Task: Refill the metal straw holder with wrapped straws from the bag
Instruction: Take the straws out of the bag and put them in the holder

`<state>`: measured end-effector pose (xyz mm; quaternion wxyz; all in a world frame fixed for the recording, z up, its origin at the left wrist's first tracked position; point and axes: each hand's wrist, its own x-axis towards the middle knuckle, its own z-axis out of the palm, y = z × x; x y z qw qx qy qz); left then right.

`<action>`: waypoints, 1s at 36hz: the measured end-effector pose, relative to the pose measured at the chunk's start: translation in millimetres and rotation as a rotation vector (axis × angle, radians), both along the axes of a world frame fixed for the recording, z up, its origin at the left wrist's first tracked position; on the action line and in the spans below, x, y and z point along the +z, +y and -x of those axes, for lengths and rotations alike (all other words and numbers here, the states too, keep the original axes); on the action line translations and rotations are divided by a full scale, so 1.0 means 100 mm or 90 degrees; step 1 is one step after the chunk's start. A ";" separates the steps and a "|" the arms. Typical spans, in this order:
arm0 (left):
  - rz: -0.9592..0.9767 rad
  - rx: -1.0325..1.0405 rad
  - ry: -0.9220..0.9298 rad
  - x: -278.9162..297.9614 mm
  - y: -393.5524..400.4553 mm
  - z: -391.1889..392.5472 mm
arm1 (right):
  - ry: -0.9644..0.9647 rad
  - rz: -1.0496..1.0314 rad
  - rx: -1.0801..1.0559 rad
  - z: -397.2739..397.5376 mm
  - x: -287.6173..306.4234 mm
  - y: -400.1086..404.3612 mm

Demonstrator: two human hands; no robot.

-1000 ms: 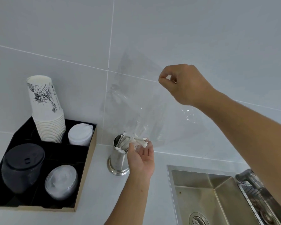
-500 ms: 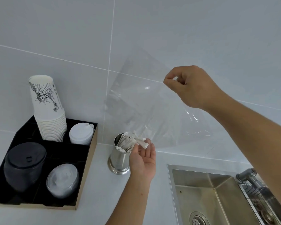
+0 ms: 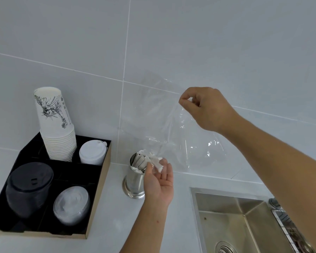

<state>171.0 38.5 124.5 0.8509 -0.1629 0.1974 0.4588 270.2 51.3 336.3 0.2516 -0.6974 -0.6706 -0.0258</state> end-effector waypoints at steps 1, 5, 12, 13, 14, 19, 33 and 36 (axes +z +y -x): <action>-0.004 -0.007 0.003 0.00 0.01 0.00 | -0.004 0.001 0.000 0.00 0.00 0.00; -0.021 -0.032 0.038 0.01 0.03 -0.01 | -0.011 -0.001 0.000 -0.01 0.02 0.02; -0.029 -0.035 0.073 0.10 0.05 -0.07 | -0.027 0.010 -0.013 -0.02 0.05 0.04; -0.022 -0.035 0.072 0.11 0.05 -0.10 | -0.027 0.011 -0.015 -0.02 0.05 0.05; -0.014 -0.034 0.067 0.12 0.04 -0.12 | -0.024 0.011 -0.016 -0.02 0.05 0.05; 0.004 -0.026 0.042 0.18 -0.02 -0.16 | -0.024 0.005 -0.012 0.00 0.10 0.06; 0.047 0.011 0.072 0.10 0.16 -0.19 | -0.022 0.009 0.001 0.03 0.00 0.12; 0.037 -0.007 0.055 0.08 0.14 -0.17 | -0.021 0.005 -0.002 0.02 0.02 0.13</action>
